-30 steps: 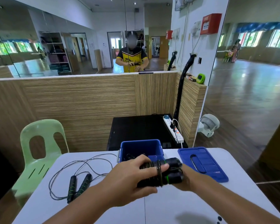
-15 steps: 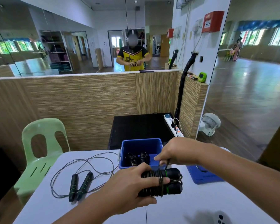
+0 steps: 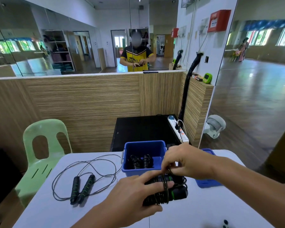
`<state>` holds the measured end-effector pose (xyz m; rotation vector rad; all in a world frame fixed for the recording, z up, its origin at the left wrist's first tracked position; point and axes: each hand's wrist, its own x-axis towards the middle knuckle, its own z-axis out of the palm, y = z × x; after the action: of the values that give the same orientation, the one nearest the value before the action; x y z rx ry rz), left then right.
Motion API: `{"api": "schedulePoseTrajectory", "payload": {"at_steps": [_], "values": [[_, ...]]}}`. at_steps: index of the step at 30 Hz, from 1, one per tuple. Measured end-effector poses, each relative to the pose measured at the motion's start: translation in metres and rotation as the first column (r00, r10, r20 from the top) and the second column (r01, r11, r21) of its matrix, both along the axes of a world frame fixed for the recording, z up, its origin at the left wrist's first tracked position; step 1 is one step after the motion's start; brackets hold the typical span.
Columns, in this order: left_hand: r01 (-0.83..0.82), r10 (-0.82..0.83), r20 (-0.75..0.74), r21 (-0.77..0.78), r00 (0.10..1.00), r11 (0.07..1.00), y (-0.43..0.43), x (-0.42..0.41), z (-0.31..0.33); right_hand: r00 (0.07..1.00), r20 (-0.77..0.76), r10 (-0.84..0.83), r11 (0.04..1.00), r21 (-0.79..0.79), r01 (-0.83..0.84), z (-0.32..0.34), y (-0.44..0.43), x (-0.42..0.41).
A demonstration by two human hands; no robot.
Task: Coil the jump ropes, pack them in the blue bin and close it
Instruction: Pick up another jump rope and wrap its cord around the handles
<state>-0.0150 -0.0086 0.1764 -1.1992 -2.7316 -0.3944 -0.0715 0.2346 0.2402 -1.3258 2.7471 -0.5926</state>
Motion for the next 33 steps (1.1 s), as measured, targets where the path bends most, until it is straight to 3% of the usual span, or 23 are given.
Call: {"api": "schedulePoseTrajectory", "payload": {"at_steps": [4,7,11,16,21,26,33], "values": [[-0.011,0.011,0.024,0.016,1.0,1.0,-0.001,-0.001,-0.004,1.0,-0.022,0.01,0.994,0.113,-0.008,0.003,-0.001,0.005],[-0.037,0.037,-0.006,0.027,0.999,0.999,0.0,-0.001,-0.007,1.0,-0.002,-0.023,0.995,0.099,0.023,0.0,-0.003,0.009],[-0.096,0.098,-0.052,0.025,0.994,0.995,-0.003,-0.003,-0.01,0.996,-0.025,-0.081,0.996,0.02,0.081,-0.009,-0.008,0.015],[-0.166,0.166,-0.005,-0.024,0.986,0.986,-0.004,-0.004,-0.009,0.94,0.06,-0.336,0.919,-0.198,0.341,-0.021,-0.019,0.026],[-0.247,0.249,0.009,-0.078,0.969,0.966,0.001,-0.004,-0.015,0.879,0.081,-0.469,0.874,-0.1,0.475,-0.032,-0.032,0.031],[-0.298,0.293,-0.055,-0.124,0.954,0.947,-0.002,-0.005,-0.027,0.867,0.075,-0.492,0.866,-0.057,0.497,-0.039,-0.039,0.034],[-0.269,0.264,-0.052,-0.172,0.963,0.948,0.004,-0.007,-0.028,0.825,0.083,-0.558,0.829,0.034,0.558,-0.037,-0.053,0.04]]}}
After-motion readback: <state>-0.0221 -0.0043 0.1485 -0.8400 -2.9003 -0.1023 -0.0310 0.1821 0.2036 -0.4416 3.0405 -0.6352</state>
